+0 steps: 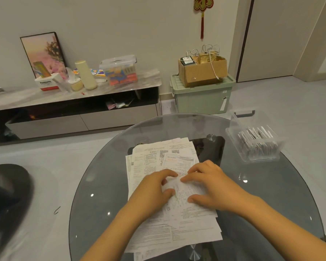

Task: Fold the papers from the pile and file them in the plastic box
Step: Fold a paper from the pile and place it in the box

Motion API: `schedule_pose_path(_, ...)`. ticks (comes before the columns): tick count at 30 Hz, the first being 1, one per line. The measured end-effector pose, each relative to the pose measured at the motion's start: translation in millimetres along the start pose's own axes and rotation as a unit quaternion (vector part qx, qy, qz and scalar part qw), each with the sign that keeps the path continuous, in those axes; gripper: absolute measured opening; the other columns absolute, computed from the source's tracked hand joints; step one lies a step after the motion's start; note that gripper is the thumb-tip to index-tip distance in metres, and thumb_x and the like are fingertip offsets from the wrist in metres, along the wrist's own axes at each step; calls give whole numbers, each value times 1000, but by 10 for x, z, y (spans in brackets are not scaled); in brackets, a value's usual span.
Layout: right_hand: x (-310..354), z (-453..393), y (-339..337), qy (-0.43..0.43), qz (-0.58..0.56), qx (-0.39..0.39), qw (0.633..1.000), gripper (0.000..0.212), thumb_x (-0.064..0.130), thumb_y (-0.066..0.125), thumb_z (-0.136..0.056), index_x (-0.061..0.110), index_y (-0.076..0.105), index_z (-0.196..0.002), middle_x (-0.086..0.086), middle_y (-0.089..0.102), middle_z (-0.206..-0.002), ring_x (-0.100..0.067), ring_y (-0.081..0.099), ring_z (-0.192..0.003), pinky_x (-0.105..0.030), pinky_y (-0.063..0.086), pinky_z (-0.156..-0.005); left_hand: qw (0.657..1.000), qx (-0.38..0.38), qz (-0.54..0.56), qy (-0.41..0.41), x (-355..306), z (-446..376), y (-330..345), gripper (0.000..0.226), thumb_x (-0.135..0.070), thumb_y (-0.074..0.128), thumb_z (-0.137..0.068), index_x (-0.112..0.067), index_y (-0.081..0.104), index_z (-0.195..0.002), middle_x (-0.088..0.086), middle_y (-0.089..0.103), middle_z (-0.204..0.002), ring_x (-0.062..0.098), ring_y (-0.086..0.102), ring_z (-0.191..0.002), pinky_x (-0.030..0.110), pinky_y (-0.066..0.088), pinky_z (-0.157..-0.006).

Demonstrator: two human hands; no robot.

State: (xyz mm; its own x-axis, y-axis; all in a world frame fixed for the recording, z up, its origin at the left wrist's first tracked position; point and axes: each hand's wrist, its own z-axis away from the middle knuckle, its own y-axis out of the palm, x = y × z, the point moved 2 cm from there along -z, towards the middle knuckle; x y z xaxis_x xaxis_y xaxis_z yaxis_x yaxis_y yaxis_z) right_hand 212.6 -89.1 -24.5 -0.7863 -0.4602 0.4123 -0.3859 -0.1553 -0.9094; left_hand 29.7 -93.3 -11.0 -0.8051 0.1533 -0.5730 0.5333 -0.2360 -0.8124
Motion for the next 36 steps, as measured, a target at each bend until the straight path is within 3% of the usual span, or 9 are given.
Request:
schedule_pose_path(3,45,29,-25,-16,-45,-1,999,53,58,62,-77,46,50,-126,25,40,-118,1,27,-115,-21,27,-103,990,-64,113,-51,-9,5,11,31,-18,58,-90,-39,54,-113,-12,52,-86,4,53,-71,10,39,-59)
schedule_pose_path(8,85,27,45,-35,-36,-1,999,59,69,53,-69,44,53,-123,28,46,-118,3,32,-114,-17,23,-101,959,-62,248,-120,-34,12,51,44,-13,55,-89,-36,44,-124,3,65,-86,11,62,-57,19,51,-61)
schedule_pose_path(12,67,31,13,20,-106,-63,992,21,39,57,-86,36,69,-102,19,67,-100,0,55,-95,-25,47,-85,948,-49,282,-141,-53,27,49,32,-19,50,-93,-31,43,-123,-1,70,-68,14,63,-57,26,52,-64)
schedule_pose_path(17,40,36,-34,112,-215,-64,968,9,25,59,-89,28,67,-85,13,68,-81,-2,61,-76,-25,52,-72,950,-80,281,-108,-100,50,12,24,-34,45,-96,-30,50,-120,-4,67,-88,7,63,-66,18,41,-62)
schedule_pose_path(25,-52,-1,72,207,-266,-55,940,23,18,63,-85,34,50,-95,7,67,-94,-10,65,-81,-31,57,-75,974,-73,210,-37,-171,60,165,37,-33,47,-96,-37,36,-130,-9,59,-102,6,60,-90,9,41,-70)
schedule_pose_path(29,-44,-19,90,189,-186,-43,963,54,22,65,-83,32,37,-128,13,55,-98,-5,55,-79,-17,48,-68,997,-42,45,47,-153,22,230,51,-32,53,-93,-38,31,-138,-18,52,-118,2,50,-103,16,42,-92)
schedule_pose_path(31,-36,-15,93,166,-132,-49,976,63,25,64,-84,32,31,-137,10,46,-112,-4,45,-87,-16,42,-76,995,-20,-55,85,-114,-1,267,51,-35,51,-93,-37,30,-140,-17,45,-132,2,40,-119,23,31,-107)
schedule_pose_path(33,-30,-1,71,138,-69,-65,986,54,30,63,-84,32,39,-132,11,38,-120,-5,38,-102,-20,41,-87,987,-6,-113,116,-81,-40,282,46,-36,48,-95,-34,36,-139,-17,40,-139,3,32,-127,23,18,-110)
schedule_pose_path(36,-19,13,32,97,-14,-57,994,36,43,62,-83,33,54,-117,16,36,-123,-8,29,-118,-22,30,-100,978,-4,-148,147,-56,-105,258,38,-36,45,-97,-31,45,-134,-17,42,-140,2,32,-128,21,17,-108)
